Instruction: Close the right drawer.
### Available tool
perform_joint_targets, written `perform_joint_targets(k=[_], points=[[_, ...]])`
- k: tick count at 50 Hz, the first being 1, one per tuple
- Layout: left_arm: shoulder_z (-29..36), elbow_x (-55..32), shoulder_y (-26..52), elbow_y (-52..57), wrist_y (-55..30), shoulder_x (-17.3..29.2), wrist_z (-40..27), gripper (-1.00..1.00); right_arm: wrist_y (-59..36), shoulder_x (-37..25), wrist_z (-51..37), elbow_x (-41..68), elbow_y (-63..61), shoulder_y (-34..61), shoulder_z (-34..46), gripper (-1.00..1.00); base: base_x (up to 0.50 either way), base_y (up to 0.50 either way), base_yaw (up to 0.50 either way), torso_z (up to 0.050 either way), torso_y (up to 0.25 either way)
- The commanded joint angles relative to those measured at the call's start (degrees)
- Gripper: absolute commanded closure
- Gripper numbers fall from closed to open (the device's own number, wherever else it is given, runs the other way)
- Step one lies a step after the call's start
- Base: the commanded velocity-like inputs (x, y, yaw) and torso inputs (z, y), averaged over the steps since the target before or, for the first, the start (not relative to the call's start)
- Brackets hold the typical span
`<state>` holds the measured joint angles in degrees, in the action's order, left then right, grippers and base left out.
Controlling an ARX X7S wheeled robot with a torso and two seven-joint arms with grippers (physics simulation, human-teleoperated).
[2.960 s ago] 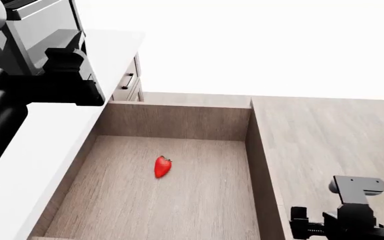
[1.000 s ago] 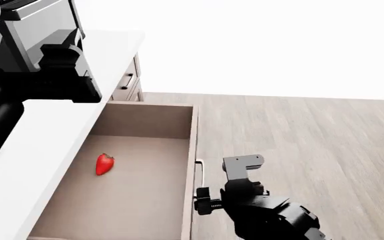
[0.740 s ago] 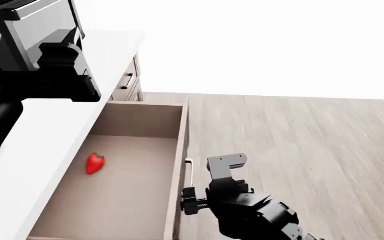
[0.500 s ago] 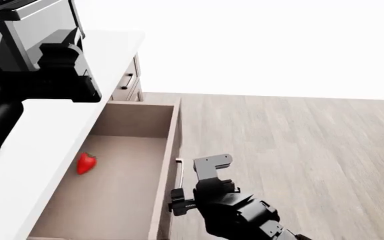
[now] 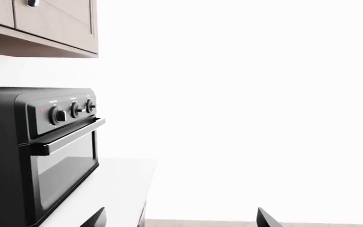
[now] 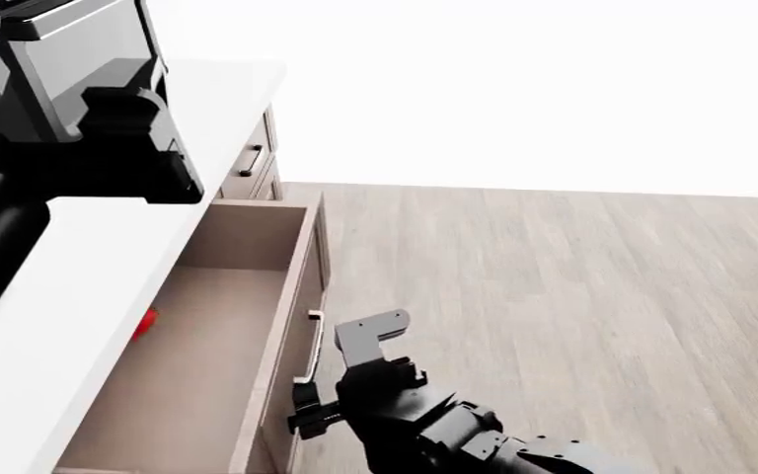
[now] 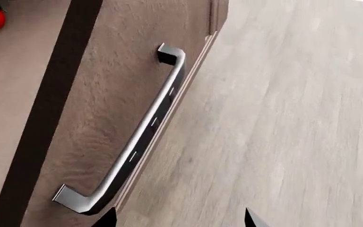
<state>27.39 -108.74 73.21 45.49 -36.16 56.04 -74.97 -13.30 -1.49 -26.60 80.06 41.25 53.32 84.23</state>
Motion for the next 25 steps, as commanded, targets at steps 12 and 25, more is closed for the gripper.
perform_joint_targets(k=[12,25], points=[[-0.21,-0.49,0.34,-0.05,0.28,0.32,0.18,-1.00,6.30,1.49,1.97,5.37,-4.43,1.34,5.50,-1.00,0.00,0.00,0.00,0.000,0.000],[-0.31,-0.63,0.50,-0.23,0.39,0.51,0.35,-1.00,5.12,1.49,4.93,3.96,-6.54,1.21,5.51,-1.00,0.00,0.00,0.00,0.000,0.000]])
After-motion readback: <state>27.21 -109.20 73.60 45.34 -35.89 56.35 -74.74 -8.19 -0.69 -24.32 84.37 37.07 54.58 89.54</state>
